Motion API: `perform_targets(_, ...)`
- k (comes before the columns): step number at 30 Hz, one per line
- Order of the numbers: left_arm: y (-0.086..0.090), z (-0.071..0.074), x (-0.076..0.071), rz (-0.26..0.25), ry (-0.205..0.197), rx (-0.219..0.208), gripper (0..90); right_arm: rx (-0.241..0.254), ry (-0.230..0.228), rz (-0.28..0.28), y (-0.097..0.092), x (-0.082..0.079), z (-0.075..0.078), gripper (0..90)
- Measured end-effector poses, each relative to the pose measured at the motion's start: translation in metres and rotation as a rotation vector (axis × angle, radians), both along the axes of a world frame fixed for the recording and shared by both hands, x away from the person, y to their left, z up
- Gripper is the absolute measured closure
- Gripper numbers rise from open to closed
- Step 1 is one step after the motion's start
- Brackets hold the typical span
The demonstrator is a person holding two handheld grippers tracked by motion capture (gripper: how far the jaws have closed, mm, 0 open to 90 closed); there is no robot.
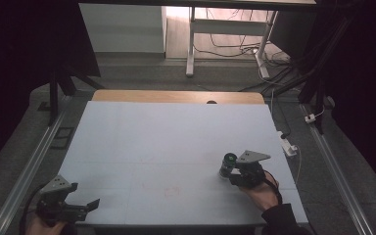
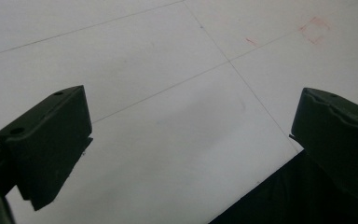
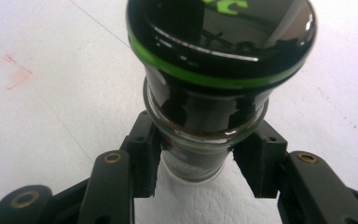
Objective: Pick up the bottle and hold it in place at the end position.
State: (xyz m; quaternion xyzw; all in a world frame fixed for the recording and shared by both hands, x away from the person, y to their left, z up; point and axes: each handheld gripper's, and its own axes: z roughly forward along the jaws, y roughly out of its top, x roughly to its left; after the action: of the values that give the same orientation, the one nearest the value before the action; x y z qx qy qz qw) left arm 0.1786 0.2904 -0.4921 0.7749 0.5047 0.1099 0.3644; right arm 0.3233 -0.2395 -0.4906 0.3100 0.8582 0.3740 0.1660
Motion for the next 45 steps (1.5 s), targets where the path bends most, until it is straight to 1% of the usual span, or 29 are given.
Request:
perform_targets(3, 0.000, 0.000, 0.000, 0.002, 0.000, 0.001, 0.0, 0.009, 0.006, 0.001, 0.002, 0.002, 0.003, 52.9)
perform_targets(7, 0.000, 0.000, 0.001, 0.002, 0.004, -0.003, 0.0, 0.042, 0.013, -0.006, 0.004, 0.006, 0.009, 52.9)
perform_targets(12, 0.001, 0.000, 0.001, 0.001, 0.007, -0.007, 0.0, 0.065, 0.018, -0.013, 0.008, 0.011, 0.013, 52.9)
perform_targets(16, 0.001, 0.000, 0.001, 0.004, 0.009, -0.009, 0.0, 0.066, 0.020, -0.012, 0.014, 0.015, 0.015, 52.9)
perform_targets(23, 0.001, 0.000, 0.002, -0.003, 0.011, -0.012, 0.0, 0.075, 0.030, 0.007, 0.026, 0.022, 0.018, 52.8)
perform_targets(28, 0.001, -0.001, 0.002, -0.002, 0.014, -0.016, 0.0, 0.063, 0.018, 0.032, 0.036, 0.026, 0.020, 52.8)
perform_targets(29, 0.002, -0.001, 0.002, -0.001, 0.014, -0.017, 0.0, 0.056, 0.011, 0.042, 0.040, 0.028, 0.021, 52.8)
perform_targets(30, 0.002, -0.001, 0.002, -0.001, 0.014, -0.017, 0.0, 0.056, 0.011, 0.042, 0.040, 0.028, 0.021, 52.8)
perform_targets(39, 0.002, -0.001, 0.002, -0.003, 0.013, -0.018, 0.0, 0.050, 0.011, 0.067, 0.065, 0.045, 0.020, 52.8)
perform_targets(45, 0.002, -0.001, 0.002, -0.004, 0.014, -0.020, 0.0, 0.054, 0.014, 0.072, 0.078, 0.054, 0.021, 52.8)
